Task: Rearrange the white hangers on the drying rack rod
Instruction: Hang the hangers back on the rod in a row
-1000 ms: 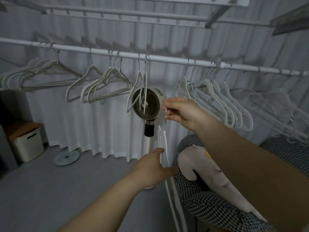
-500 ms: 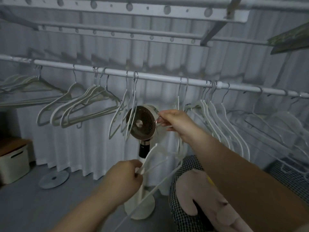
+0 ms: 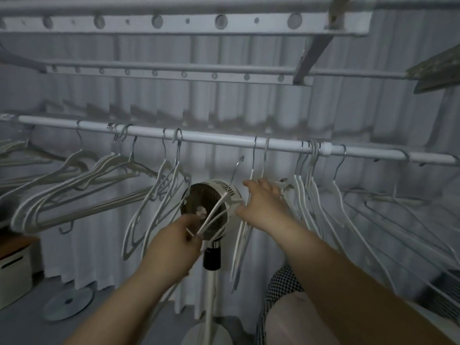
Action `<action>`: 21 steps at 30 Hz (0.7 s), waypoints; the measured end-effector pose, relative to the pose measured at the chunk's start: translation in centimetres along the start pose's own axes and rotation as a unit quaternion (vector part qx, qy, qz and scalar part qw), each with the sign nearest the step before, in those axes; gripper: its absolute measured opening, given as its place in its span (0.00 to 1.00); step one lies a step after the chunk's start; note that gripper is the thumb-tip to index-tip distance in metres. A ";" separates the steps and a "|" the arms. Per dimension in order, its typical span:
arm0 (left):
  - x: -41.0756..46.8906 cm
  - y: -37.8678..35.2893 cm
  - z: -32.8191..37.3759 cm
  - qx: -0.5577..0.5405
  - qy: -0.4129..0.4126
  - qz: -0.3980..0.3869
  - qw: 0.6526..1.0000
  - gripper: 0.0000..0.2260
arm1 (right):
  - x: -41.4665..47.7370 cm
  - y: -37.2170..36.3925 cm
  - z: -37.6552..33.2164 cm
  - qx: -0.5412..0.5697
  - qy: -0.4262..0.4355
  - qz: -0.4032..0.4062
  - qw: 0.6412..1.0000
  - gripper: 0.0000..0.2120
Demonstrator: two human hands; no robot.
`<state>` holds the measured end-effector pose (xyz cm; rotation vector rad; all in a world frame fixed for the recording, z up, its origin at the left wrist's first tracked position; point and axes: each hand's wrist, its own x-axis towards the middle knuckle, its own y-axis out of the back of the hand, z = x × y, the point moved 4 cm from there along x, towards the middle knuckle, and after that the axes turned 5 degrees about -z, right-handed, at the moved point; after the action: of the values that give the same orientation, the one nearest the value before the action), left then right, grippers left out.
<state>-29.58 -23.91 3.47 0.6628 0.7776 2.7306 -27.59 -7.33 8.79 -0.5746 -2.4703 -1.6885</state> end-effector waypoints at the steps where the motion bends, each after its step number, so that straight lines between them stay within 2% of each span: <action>1: 0.4 -0.3 0.3 -0.054 0.010 -0.001 0.998 0.14 | 0.2 -0.2 0.2 0.009 -0.001 -0.001 1.000 0.32; 4: 1.5 -1.4 1.4 -0.217 0.026 -0.013 0.976 0.14 | 0.5 -0.7 1.0 0.045 -0.012 -0.008 0.999 0.36; 7: 2.8 -2.0 2.3 -0.289 0.028 -0.006 0.957 0.14 | 0.8 -0.9 1.9 0.070 -0.016 -0.004 0.997 0.36; 11: 4.5 -2.8 3.3 -0.313 0.026 -0.013 0.949 0.13 | 1.1 -0.8 2.7 0.078 -0.010 -0.010 0.997 0.36; 15: 6.0 -4.0 3.3 -0.343 0.061 -0.030 0.937 0.14 | 1.3 -0.5 2.9 0.081 0.007 -0.007 0.997 0.36; 21: 6.4 -5.7 4.0 -0.337 0.046 -0.070 0.938 0.15 | 1.3 -0.4 3.2 0.074 0.028 0.009 0.997 0.32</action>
<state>-32.68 -15.30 5.71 0.3095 -0.1213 2.6459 -28.56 -4.24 7.57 -0.5238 -2.5159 -1.4773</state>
